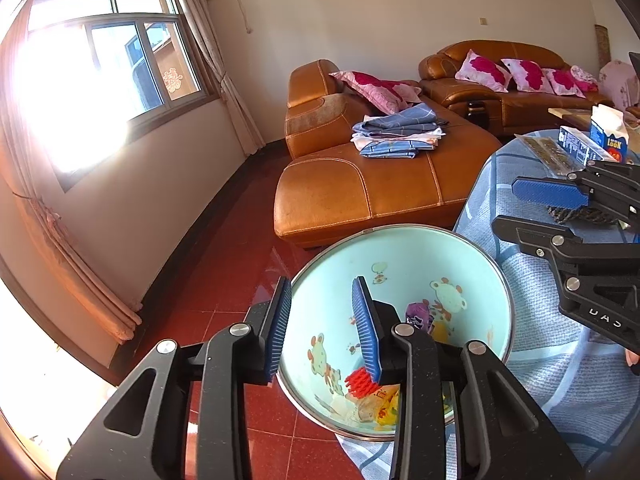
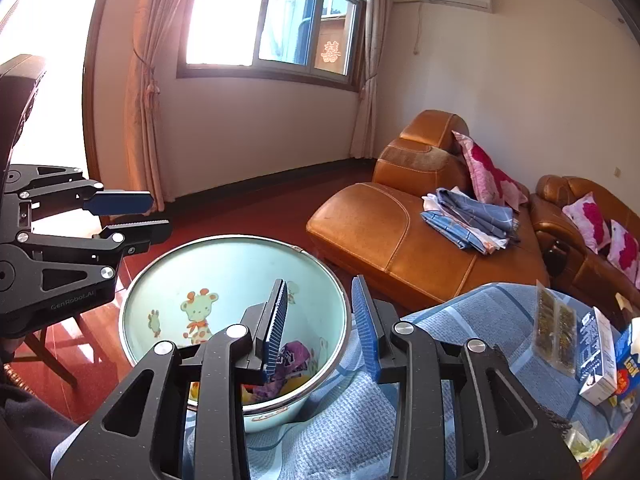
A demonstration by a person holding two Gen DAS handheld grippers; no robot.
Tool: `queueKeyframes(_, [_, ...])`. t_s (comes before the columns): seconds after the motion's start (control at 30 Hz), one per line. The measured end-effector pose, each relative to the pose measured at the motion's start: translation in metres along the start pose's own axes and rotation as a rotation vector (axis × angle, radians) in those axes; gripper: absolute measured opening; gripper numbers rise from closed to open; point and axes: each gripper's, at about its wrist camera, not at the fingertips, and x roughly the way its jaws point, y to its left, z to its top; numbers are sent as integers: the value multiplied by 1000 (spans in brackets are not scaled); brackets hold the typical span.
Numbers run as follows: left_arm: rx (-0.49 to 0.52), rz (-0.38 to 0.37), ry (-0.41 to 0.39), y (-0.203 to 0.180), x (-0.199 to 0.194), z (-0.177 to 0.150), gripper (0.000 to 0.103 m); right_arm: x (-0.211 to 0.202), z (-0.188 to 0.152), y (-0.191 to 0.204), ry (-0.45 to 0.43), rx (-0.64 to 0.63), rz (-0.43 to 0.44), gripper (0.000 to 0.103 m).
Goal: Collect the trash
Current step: 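Open both grippers to drop the net and sausage wrapper into the bin, then grasp the red plastic bag with the right gripper while the left gripper grasps the steel wool pad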
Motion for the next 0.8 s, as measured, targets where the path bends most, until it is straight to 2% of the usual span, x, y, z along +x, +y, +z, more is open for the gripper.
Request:
queueKeyframes(0.23, [17,-27,-9,-10,-4,-1,38,-3,0,-2,10,22,-69,45])
queueKeyframes(0.4, [40,-74,-18,-27,-8,-1,39,-19,-11,-16,46,90,-129,46])
queueKeyframes(0.57, [79,-145,-32,-58,-16,-1,42,-55,-39,-44,100,151,-245,46])
queueKeyframes(0.8, [160,-253,-75,-111,-31,3,43,-133,-87,-102,150,323,-442,47])
